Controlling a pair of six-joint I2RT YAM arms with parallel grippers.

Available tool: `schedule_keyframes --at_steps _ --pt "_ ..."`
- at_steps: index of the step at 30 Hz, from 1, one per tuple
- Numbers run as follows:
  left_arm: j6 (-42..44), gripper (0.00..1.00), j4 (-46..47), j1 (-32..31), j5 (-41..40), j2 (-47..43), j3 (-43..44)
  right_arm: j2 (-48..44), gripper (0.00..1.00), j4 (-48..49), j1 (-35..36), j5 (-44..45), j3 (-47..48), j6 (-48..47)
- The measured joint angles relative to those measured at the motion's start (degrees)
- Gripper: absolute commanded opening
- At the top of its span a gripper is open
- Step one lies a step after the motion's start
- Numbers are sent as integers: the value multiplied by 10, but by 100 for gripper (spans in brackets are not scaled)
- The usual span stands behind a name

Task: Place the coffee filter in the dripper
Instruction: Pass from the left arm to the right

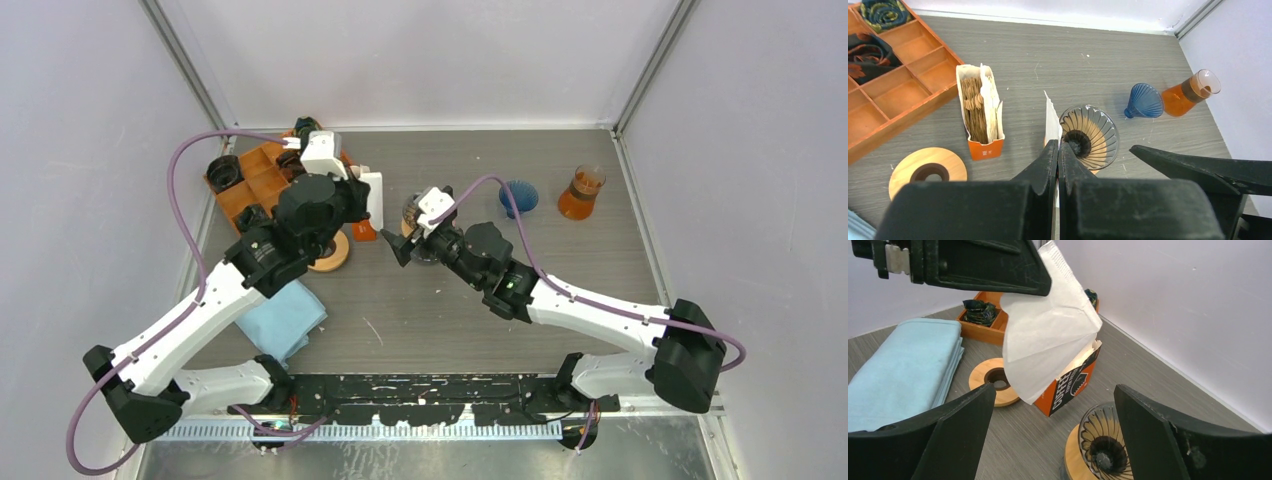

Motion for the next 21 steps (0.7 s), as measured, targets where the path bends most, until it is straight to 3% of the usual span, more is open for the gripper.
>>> schedule_keyframes --at_steps 9,21 --pt "56 0 24 -78 -106 19 10 21 93 78 30 46 -26 -60" --pt "78 0 37 -108 -156 30 16 37 91 152 32 92 -48 -92"
